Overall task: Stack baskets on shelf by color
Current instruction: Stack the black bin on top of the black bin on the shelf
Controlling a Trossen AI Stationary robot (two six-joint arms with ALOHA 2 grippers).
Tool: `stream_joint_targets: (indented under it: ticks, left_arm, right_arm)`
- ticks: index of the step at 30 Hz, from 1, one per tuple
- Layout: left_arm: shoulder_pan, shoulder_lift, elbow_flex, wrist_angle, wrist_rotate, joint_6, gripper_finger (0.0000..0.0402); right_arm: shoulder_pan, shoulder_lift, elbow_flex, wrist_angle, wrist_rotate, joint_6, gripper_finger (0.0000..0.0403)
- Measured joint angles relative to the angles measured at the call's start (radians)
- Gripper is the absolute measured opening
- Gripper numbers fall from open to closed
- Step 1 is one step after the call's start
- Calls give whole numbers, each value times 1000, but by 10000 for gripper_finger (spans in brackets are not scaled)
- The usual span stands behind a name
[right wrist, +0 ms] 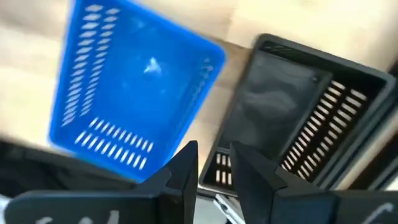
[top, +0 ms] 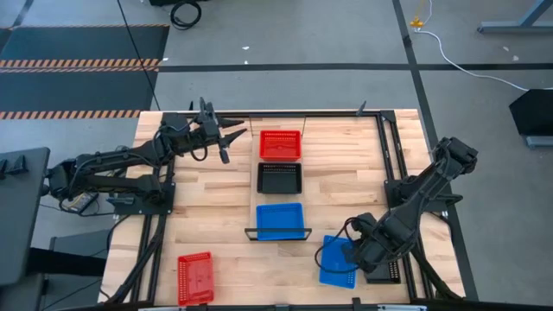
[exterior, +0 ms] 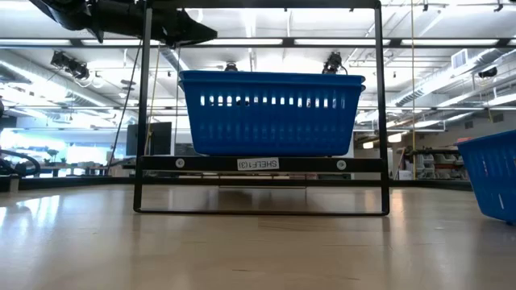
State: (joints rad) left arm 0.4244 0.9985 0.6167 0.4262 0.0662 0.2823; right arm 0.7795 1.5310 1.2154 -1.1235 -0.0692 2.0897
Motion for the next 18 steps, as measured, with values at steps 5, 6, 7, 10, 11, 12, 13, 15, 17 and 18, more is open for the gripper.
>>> stream_joint_targets:
  ticks: [5,6,7,10,11,12,13,15,17,18]
  left_arm:
    - [0,0,61,-83,-1,52,117]
    - [0,0,72,-111,-1,54,117]
    - [0,0,81,-136,-1,55,117]
    - [0,0,103,-167,-1,68,117]
    - [0,0,107,-169,-1,70,117]
    - [0,0,107,-172,-1,69,117]
    - [0,0,107,-176,-1,68,117]
    - [0,0,107,-180,-1,46,117]
    - [-3,-6,107,-191,-1,16,117]
    - [-5,-7,107,-192,0,4,117]
  right_arm:
    - [-8,22,-25,-4,-36,65,102]
    - [-13,23,-36,-11,-31,65,103]
    - [-20,23,-49,-19,-29,65,104]
    - [-38,23,-77,-6,-34,58,110]
    - [-38,22,-88,8,-34,57,113]
    - [-38,22,-100,30,-33,57,115]
    - [-34,22,-111,56,-34,57,117]
    - [-17,22,-133,93,-33,60,121]
    - [3,22,-157,126,-31,75,125]
    - [14,22,-169,136,-31,80,127]
